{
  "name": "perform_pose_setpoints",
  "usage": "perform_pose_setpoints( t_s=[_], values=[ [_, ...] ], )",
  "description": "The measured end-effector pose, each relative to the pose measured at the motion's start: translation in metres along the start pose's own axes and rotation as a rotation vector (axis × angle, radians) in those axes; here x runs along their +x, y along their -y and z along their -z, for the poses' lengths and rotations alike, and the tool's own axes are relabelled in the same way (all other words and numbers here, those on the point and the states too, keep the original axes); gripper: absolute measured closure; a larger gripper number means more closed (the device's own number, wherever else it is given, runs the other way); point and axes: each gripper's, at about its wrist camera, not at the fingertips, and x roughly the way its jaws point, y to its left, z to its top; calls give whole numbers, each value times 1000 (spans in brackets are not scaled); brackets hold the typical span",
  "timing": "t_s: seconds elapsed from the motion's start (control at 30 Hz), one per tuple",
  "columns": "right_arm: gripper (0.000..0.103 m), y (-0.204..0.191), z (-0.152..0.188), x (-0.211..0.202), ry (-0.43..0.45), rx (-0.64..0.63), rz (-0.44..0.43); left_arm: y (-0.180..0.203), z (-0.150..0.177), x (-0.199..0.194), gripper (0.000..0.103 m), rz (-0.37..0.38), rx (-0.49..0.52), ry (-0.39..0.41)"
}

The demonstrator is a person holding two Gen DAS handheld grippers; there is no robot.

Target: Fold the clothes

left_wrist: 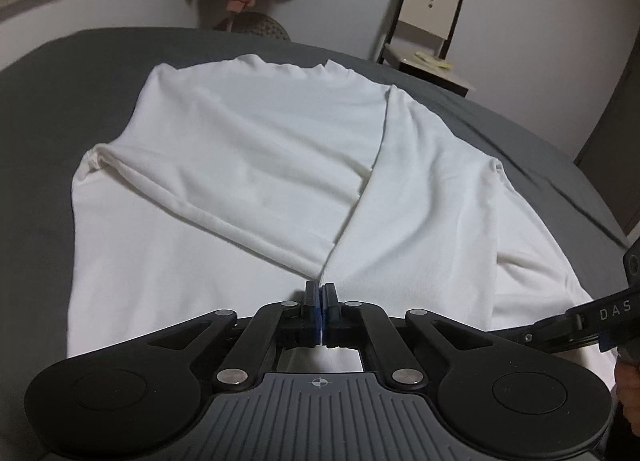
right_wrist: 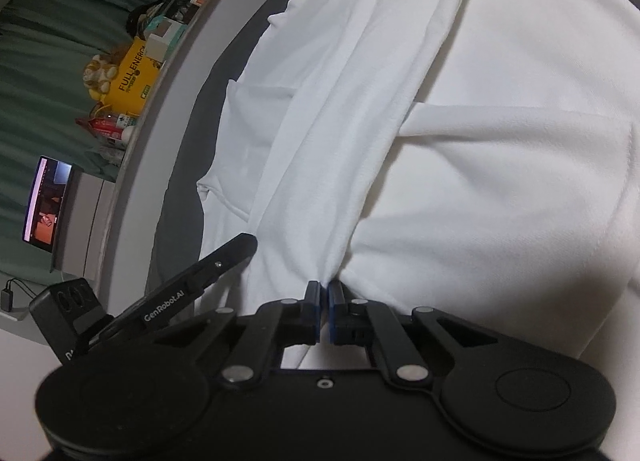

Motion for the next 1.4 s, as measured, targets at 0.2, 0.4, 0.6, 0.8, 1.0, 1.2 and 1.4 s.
perform_pose_setpoints(
  t_s=[0.2, 0.4, 0.6, 0.8, 1.0, 1.2, 1.4],
  values=[
    [85, -7, 2, -8, -5, -7, 2, 1, 4, -7, 102, -29, -21, 18],
    [81, -30, -8, -26, 159, -226, 28, 0, 7, -34, 102, -61, 0, 115],
    [79, -69, -23, 0, 325, -610, 195, -6, 13, -48, 102, -72, -18, 176],
    [68, -66, -2, 37, 226, -791, 315, -3, 33, -41, 101, -109, 10, 165],
    [49, -69, -1, 33, 265, -790, 298, 12, 44, -31, 101, -194, 164, 138],
    [37, -65, 8, 40, 263, -842, 310, 17, 50, -31, 40, -312, 182, 186],
    [31, -64, 11, 39, 261, -850, 304, -6, 49, -25, 0, -313, 54, 159]
  ],
)
